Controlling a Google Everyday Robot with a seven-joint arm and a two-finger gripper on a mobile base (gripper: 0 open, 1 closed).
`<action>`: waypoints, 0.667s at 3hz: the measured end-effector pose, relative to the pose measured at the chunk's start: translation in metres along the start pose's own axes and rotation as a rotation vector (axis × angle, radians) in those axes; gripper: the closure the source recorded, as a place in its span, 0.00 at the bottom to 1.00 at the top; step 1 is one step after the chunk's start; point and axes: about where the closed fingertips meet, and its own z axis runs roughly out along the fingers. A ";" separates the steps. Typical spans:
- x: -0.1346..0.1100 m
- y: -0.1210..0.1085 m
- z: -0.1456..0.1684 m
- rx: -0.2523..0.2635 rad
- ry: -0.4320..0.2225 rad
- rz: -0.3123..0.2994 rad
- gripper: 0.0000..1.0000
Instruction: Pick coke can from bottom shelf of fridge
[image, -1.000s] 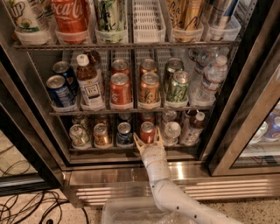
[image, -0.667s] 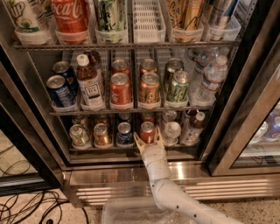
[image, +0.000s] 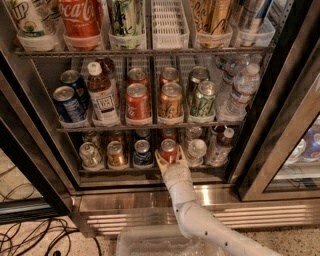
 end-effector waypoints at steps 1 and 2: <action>0.000 0.000 0.000 0.000 0.000 0.000 0.98; -0.011 0.001 -0.002 -0.024 0.008 0.046 1.00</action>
Offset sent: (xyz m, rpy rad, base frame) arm -0.0084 0.0054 0.0247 0.1015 0.0531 0.0611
